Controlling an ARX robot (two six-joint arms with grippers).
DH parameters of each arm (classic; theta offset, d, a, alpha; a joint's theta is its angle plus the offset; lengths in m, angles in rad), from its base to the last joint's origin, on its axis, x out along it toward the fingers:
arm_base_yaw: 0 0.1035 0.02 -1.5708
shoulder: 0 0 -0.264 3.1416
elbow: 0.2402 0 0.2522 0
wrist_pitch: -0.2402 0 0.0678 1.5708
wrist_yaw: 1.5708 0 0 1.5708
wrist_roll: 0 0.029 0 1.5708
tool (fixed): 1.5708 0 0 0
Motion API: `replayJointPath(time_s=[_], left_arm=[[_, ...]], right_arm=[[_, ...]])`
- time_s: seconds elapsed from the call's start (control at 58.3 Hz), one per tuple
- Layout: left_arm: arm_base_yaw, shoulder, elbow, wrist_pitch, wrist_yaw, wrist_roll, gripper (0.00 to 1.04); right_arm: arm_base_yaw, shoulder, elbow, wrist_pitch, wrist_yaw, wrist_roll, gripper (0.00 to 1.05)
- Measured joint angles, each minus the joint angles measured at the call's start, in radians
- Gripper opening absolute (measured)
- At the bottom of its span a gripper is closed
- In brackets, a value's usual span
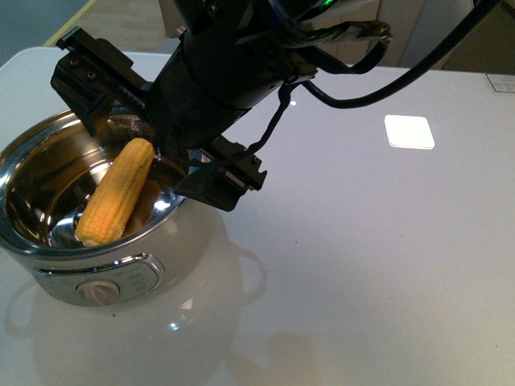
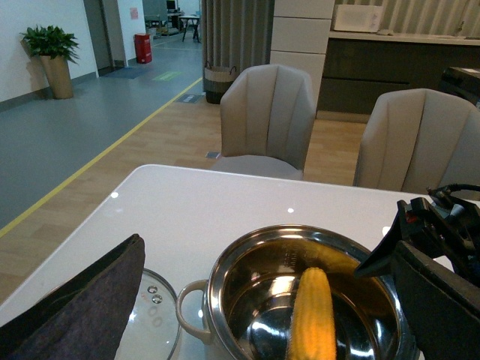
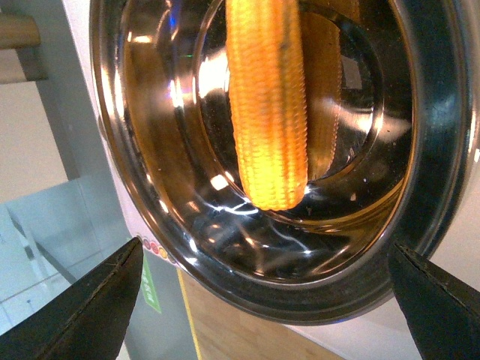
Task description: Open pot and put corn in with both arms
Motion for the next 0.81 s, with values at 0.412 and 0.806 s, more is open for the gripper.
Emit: replayJointPath(time_s=[0.412,0.806], left_arm=[[0.0,0.0,0.0,0.0,0.0,0.0,0.98],[0.0,0.0,0.0,0.0,0.0,0.0,0.98]], right_arm=[[-0.148,-0.33,-0.265,0.139,0.025,0.016,0.96],[-0.425,-0.772,-0.552,0.016,0.092,-0.317,0.96]])
